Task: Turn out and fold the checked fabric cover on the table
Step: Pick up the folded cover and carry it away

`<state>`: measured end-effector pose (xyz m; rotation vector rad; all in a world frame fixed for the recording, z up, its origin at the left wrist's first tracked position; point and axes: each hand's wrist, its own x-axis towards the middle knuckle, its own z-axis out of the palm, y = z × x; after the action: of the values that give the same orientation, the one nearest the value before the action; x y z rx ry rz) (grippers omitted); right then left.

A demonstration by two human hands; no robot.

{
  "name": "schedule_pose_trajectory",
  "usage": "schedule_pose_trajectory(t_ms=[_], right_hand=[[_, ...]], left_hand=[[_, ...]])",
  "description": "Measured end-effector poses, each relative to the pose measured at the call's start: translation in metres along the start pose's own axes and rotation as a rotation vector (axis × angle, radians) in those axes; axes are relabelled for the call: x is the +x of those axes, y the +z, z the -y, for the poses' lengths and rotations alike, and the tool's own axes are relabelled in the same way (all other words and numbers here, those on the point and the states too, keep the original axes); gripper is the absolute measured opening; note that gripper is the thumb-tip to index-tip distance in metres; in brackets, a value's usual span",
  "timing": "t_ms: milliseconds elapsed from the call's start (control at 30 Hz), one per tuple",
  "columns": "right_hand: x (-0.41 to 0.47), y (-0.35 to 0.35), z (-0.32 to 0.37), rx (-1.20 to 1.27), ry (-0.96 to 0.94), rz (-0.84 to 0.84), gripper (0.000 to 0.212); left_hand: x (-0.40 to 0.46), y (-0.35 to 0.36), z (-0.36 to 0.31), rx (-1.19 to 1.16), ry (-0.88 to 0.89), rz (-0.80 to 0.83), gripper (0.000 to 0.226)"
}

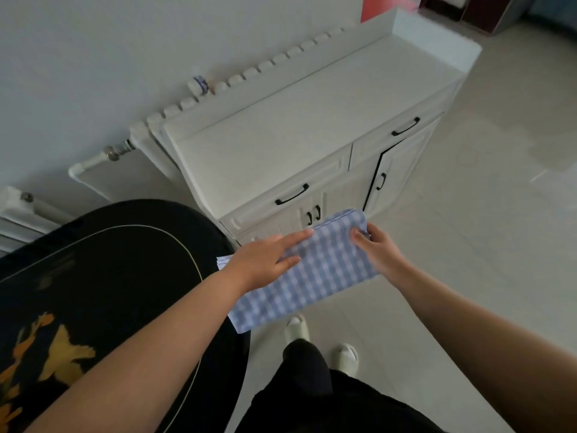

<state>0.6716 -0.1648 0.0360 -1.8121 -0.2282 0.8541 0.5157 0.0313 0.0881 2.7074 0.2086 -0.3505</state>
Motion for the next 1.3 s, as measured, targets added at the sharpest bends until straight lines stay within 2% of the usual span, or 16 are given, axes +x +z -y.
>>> schedule_pose_trajectory(t_ms=[100,267,333,400,467,533,567,633,700,833,967,1067,1167,1300], right_hand=[[0.034,0.004,0.011,-0.048,0.006,-0.049,0.020],[0.093,0.016,0.033,-0.286,0.027,-0.067,0.046],[0.116,0.023,0.037,-0.423,0.069,-0.060,0.053],[0.138,0.034,0.040,-0.442,0.179,-0.068,0.058],[0.159,0.048,0.045,-0.340,0.298,-0.048,0.053],[0.174,0.064,0.050,-0.025,0.451,-0.013,0.028],[0.178,0.071,0.055,0.153,0.524,0.013,0.025],[0.189,0.080,0.059,0.422,0.616,-0.003,0.035],[0.202,0.090,0.062,0.561,0.651,-0.048,0.053],[0.226,0.109,0.066,0.660,0.670,-0.155,0.085],[0.243,0.123,0.067,0.678,0.662,-0.199,0.085],[0.248,0.129,0.059,0.711,0.657,-0.163,0.087],[0.237,0.125,0.048,0.786,0.657,-0.111,0.070],[0.212,0.107,0.024,0.861,0.709,-0.152,0.051]], left_hand=[[0.022,-0.018,0.012,0.031,-0.005,-0.082,0.054],[0.058,-0.054,0.039,0.096,-0.055,-0.213,0.055],[0.072,-0.069,0.056,0.126,-0.092,-0.262,0.055],[0.086,-0.085,0.073,0.141,-0.117,-0.311,0.055],[0.098,-0.100,0.089,0.129,-0.139,-0.361,0.056],[0.108,-0.113,0.102,0.067,-0.178,-0.404,0.056],[0.113,-0.118,0.107,0.021,-0.204,-0.419,0.056],[0.121,-0.124,0.117,-0.074,-0.254,-0.427,0.055],[0.127,-0.123,0.124,-0.143,-0.294,-0.420,0.055],[0.132,-0.119,0.140,-0.195,-0.333,-0.405,0.055],[0.134,-0.118,0.145,-0.200,-0.350,-0.395,0.052],[0.138,-0.119,0.144,-0.190,-0.349,-0.396,0.050],[0.142,-0.119,0.144,-0.175,-0.328,-0.402,0.050],[0.152,-0.118,0.136,-0.077,-0.273,-0.367,0.050]])
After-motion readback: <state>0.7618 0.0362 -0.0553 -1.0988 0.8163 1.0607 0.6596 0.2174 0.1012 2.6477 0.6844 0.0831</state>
